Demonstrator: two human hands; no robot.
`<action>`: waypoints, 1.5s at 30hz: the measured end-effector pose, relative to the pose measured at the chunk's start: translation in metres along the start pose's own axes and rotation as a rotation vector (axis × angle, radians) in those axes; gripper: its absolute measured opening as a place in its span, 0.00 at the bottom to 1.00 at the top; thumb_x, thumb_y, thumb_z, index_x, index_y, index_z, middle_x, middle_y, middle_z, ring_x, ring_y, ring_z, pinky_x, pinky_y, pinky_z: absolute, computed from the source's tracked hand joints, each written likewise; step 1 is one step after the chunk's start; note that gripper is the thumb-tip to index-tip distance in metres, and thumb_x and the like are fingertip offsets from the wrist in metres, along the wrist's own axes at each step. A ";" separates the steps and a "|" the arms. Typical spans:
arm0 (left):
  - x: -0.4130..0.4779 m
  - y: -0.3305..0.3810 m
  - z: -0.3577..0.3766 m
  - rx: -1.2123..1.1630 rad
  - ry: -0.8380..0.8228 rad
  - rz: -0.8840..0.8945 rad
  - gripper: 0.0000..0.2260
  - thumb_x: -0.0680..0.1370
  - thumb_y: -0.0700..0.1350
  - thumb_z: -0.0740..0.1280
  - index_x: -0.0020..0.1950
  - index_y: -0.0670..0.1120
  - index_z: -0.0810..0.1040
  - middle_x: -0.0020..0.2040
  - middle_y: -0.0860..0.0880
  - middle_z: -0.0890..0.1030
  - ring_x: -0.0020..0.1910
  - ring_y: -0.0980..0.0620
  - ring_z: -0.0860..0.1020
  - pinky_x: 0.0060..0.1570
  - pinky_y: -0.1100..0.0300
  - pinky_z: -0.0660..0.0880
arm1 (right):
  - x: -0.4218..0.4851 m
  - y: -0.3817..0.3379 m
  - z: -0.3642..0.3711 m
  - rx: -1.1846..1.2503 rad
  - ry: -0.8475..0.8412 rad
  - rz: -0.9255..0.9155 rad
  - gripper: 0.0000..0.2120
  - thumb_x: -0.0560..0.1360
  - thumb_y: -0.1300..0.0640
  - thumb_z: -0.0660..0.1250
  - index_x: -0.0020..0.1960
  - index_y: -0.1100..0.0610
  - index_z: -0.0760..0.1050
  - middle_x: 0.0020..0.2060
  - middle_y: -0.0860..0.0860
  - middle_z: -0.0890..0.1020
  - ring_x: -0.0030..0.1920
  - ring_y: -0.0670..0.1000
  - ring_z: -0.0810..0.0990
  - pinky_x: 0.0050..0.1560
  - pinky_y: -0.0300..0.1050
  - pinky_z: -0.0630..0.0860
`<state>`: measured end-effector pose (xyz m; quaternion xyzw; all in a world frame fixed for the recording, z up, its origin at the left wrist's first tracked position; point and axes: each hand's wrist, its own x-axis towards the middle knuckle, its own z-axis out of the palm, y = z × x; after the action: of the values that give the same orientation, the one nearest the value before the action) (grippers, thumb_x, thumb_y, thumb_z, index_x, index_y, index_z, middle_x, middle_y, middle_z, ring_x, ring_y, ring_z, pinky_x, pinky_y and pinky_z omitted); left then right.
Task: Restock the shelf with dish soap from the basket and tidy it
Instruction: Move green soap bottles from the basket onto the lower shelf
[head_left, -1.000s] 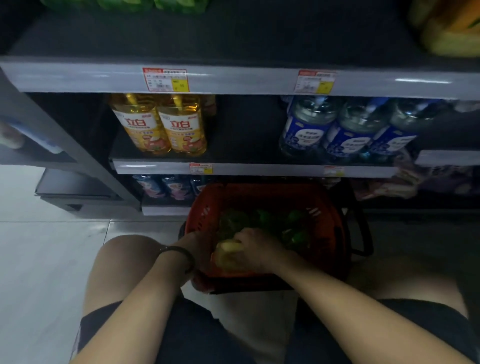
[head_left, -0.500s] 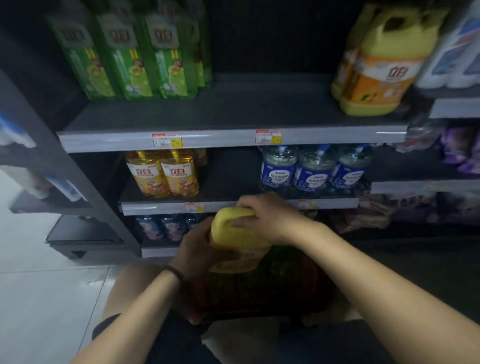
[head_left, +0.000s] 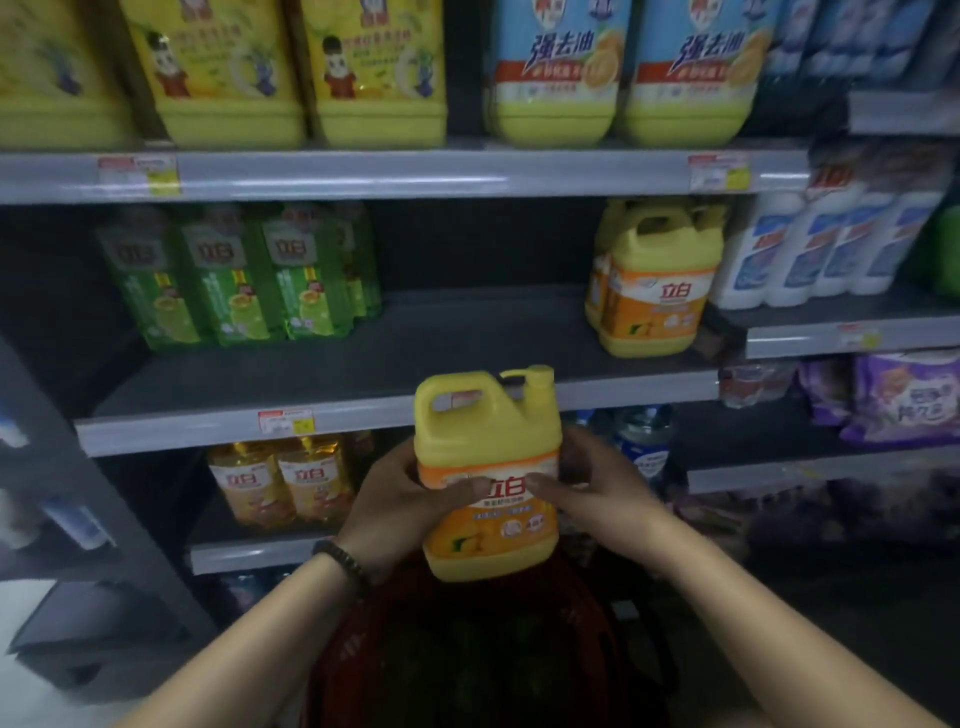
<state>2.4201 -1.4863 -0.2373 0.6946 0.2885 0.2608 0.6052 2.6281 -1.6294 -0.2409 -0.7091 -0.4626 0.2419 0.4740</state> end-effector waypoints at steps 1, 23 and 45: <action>0.008 0.007 0.005 -0.013 -0.001 0.006 0.22 0.71 0.46 0.82 0.63 0.53 0.82 0.54 0.54 0.89 0.53 0.53 0.88 0.50 0.55 0.85 | 0.004 -0.003 -0.005 0.011 0.015 -0.011 0.19 0.78 0.49 0.77 0.66 0.39 0.77 0.54 0.34 0.86 0.55 0.35 0.84 0.49 0.31 0.79; 0.242 0.089 0.062 -0.109 -0.030 0.163 0.35 0.66 0.45 0.86 0.70 0.48 0.78 0.62 0.46 0.86 0.61 0.44 0.85 0.60 0.37 0.81 | 0.180 -0.022 -0.102 -0.208 0.395 -0.104 0.21 0.84 0.49 0.67 0.76 0.45 0.70 0.59 0.45 0.84 0.53 0.46 0.83 0.46 0.39 0.74; 0.197 0.048 0.040 0.658 0.247 0.457 0.23 0.78 0.46 0.74 0.71 0.46 0.73 0.67 0.45 0.77 0.67 0.45 0.75 0.66 0.52 0.72 | 0.110 0.016 -0.069 -0.255 0.258 0.035 0.08 0.84 0.54 0.65 0.61 0.48 0.81 0.55 0.43 0.82 0.49 0.38 0.78 0.42 0.25 0.70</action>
<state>2.5904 -1.3775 -0.1920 0.8607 0.2652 0.3634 0.2384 2.7390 -1.5643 -0.2149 -0.7964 -0.4126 0.0964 0.4316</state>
